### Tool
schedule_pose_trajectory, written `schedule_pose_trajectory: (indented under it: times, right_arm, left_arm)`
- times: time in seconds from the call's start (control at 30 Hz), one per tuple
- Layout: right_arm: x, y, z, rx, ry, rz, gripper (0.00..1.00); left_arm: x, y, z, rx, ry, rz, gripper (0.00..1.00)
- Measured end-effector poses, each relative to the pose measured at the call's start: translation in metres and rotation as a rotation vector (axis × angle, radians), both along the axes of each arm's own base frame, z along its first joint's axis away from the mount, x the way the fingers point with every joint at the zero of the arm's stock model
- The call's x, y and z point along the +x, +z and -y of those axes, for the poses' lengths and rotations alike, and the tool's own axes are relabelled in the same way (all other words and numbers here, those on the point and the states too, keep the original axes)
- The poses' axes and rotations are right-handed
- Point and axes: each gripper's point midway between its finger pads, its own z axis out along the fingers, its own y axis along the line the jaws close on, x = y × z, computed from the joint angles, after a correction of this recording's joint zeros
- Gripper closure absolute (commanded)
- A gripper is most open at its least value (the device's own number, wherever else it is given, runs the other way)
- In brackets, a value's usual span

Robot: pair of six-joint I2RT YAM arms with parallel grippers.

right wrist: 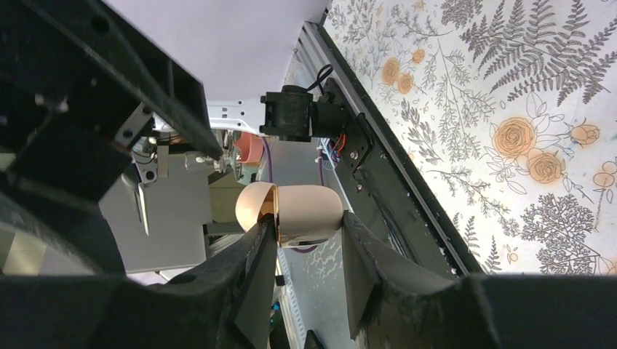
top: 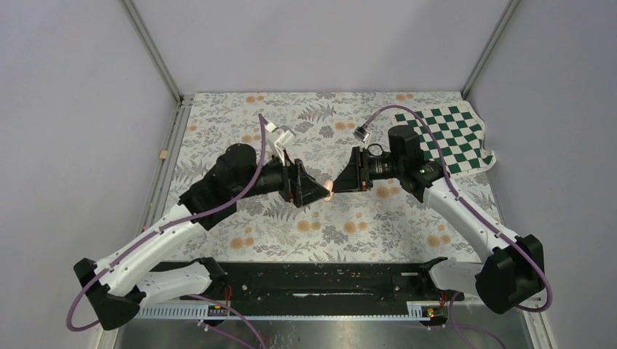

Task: Insert the wireless bluetooth earbuds into the charging case
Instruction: Adjust the charging case.

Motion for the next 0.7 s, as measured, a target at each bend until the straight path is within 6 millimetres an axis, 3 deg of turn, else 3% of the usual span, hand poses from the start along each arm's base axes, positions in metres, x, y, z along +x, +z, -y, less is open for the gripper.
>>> schedule_pose_trajectory:
  times: [0.13, 0.37, 0.7]
  right_arm:
    - [0.001, -0.001, 0.000, -0.008, -0.015, 0.000, 1.00]
    - [-0.001, 0.005, 0.002, -0.002, -0.021, 0.015, 1.00]
    - [0.002, 0.004, 0.002, -0.010, -0.040, 0.024, 1.00]
  left_arm:
    - [-0.008, -0.013, 0.010, 0.121, 0.018, 0.060, 0.24]
    - [0.006, -0.058, 0.007, 0.326, 0.101, 0.080, 0.25]
    - [0.016, -0.064, 0.000, 0.370, 0.160, 0.100, 0.25]
